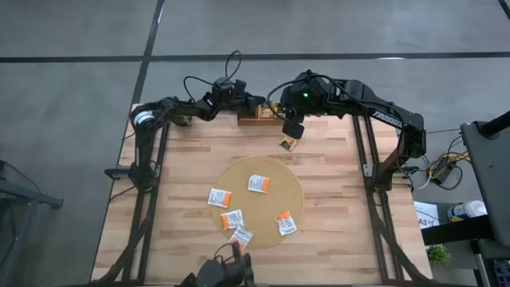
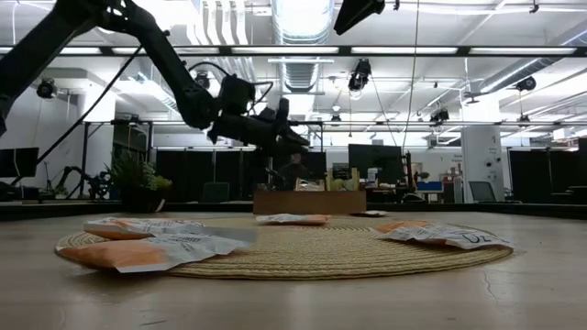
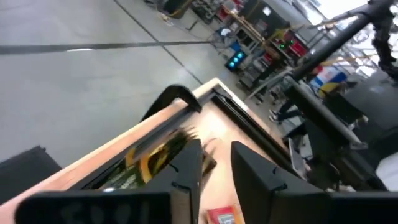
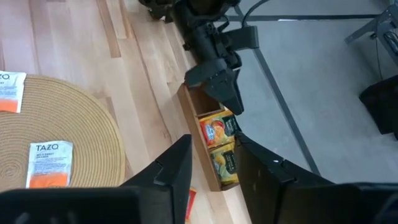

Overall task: Pick & Place Tea
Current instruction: Put the right red tea bag into the middle section of the wooden organizer

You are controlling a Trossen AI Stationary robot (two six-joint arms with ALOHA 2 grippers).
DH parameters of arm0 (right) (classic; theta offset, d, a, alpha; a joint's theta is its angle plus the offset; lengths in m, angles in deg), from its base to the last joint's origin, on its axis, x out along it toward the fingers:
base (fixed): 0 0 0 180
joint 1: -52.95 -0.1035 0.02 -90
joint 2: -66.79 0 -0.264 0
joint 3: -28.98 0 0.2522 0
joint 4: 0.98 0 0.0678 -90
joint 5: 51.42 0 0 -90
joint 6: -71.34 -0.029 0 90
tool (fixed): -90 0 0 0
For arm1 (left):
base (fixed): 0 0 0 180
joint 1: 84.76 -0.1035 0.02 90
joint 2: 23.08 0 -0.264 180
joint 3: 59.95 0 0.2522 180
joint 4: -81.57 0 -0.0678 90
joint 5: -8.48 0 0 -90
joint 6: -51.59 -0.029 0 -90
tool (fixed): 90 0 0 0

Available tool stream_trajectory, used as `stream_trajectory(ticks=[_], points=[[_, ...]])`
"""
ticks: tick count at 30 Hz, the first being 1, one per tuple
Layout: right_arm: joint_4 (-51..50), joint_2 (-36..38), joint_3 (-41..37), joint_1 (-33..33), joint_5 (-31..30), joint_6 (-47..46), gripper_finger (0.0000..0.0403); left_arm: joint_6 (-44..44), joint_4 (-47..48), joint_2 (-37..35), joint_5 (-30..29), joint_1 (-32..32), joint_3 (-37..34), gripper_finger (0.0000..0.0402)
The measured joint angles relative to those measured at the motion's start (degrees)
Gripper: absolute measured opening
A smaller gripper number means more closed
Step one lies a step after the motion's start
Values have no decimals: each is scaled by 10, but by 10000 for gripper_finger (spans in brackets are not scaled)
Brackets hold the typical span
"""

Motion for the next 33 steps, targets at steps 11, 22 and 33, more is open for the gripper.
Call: stream_trajectory(ticks=[11, 22, 33], points=[[0, 0, 0, 0, 0, -2, 113, -57, 130, -7, 26, 4, 21, 1], [0, 0, -1, 0, 0, 0, 111, -260, 416, 22, 27, 6, 169, 0], [0, 0, -1, 0, 0, -6, 95, -281, 444, 47, 35, 9, 181, 0]])
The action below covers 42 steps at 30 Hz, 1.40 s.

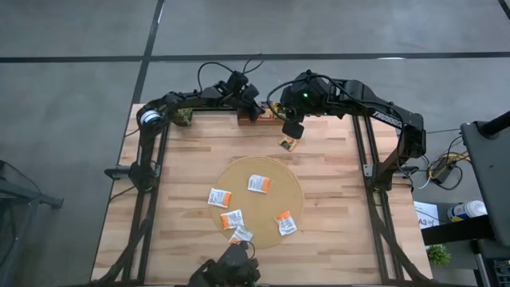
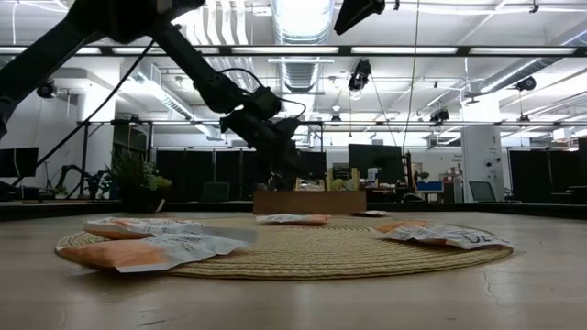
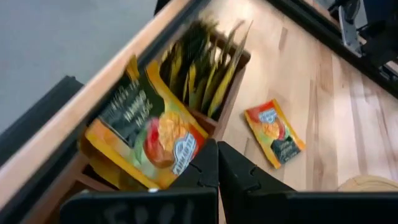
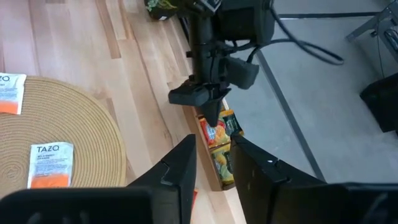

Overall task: Pick & Place Tea
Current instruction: Put the right red tea bag into the middle section of the wooden organizer

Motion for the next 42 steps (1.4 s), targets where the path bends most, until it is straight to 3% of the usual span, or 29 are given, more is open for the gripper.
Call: stream_trajectory(ticks=[12, 27, 42], points=[[1, 0, 0, 0, 0, 0, 99, 5, 0, 24, 10, 4, 3, 0], [1, 0, 0, 0, 0, 0, 96, -13, -2, 25, -20, 4, 0, 0], [4, 0, 0, 0, -1, 0, 98, -33, -6, 25, -95, 7, 0, 0]])
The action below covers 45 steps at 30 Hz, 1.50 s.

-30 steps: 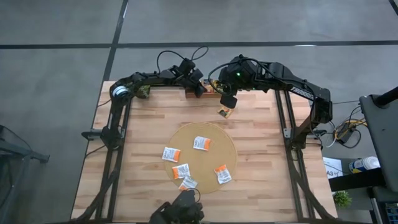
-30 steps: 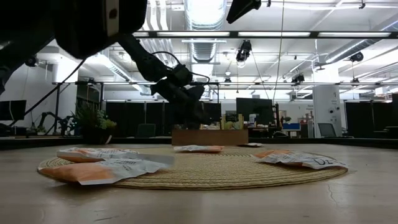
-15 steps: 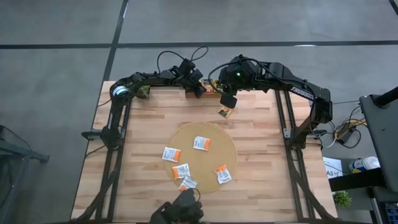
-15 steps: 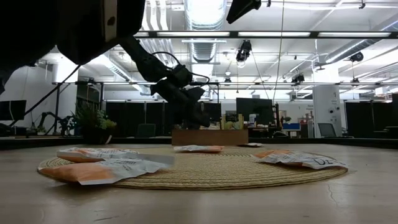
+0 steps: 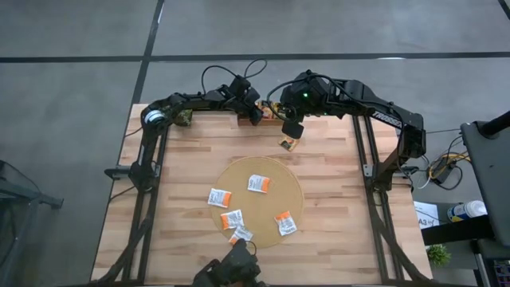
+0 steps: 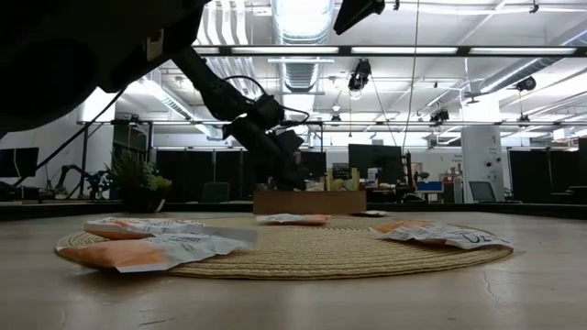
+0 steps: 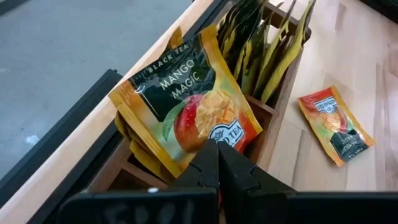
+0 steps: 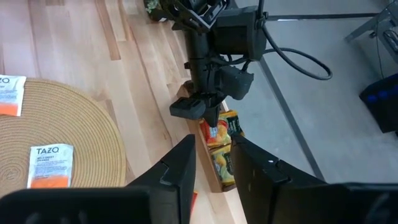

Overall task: Pick & Place Tea
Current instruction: Put the right red tea bag into the middle section of the wooden organizer

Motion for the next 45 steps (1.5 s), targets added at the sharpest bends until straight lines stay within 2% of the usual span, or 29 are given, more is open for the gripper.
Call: stream_trajectory(ticks=[8, 14, 24, 33, 45], points=[[1, 0, 0, 0, -2, 0, 95, -2, 0, 0, -2, 4, 0, 0], [1, 0, 0, 0, -15, 0, 92, 29, 0, 0, 41, 6, 3, 0], [1, 0, 0, 0, -15, 2, 93, 23, 19, 0, 39, 15, -1, 0], [0, 0, 0, 0, -15, -2, 92, 9, -8, 5, 0, 17, -1, 0], [0, 0, 0, 0, -15, -4, 84, 29, -16, 27, 5, 27, 0, 0]])
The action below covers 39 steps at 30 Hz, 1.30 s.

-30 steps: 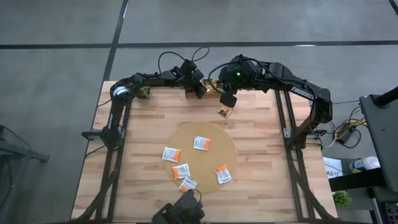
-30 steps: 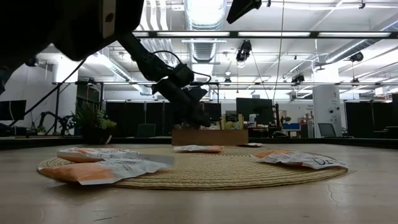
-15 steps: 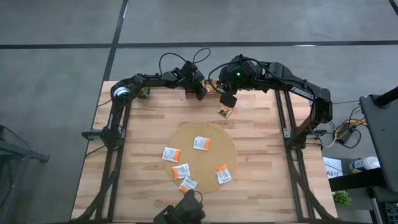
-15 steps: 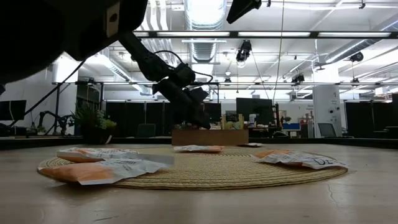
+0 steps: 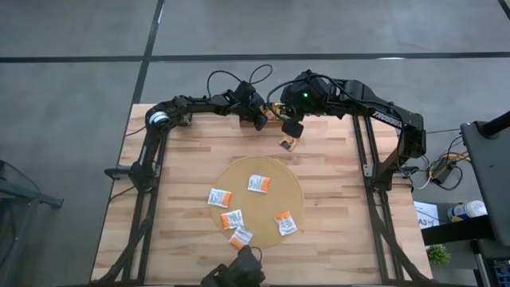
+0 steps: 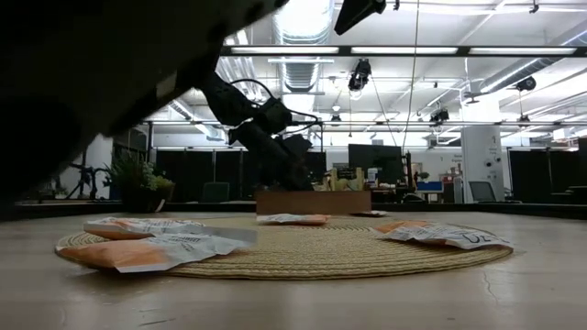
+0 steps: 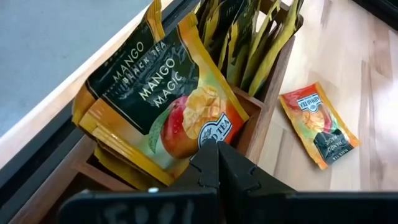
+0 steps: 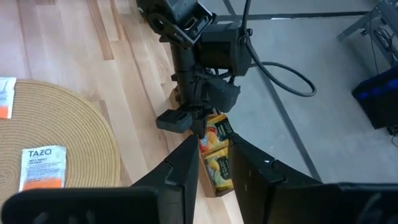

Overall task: Pick & Place Tea
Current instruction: Put the right red tea bag into the middle section of the wooden organizer, then put the red tea bag into the middle section of the wooden organizer

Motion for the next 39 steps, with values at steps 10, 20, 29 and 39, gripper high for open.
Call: stream_trajectory(ticks=[10, 20, 29, 39], points=[[0, 0, 0, 0, 0, 4, 84, -10, 61, -11, -3, 0, 47, 0], [-21, 0, 0, 0, 0, -5, 84, -20, 144, -13, 2, 0, 106, 0], [-62, 1, 0, 2, -1, -64, 84, -30, 178, -71, 23, 14, 108, 0], [-63, 2, -63, 4, 0, -123, 84, -23, 164, -184, 21, 34, 30, 0]])
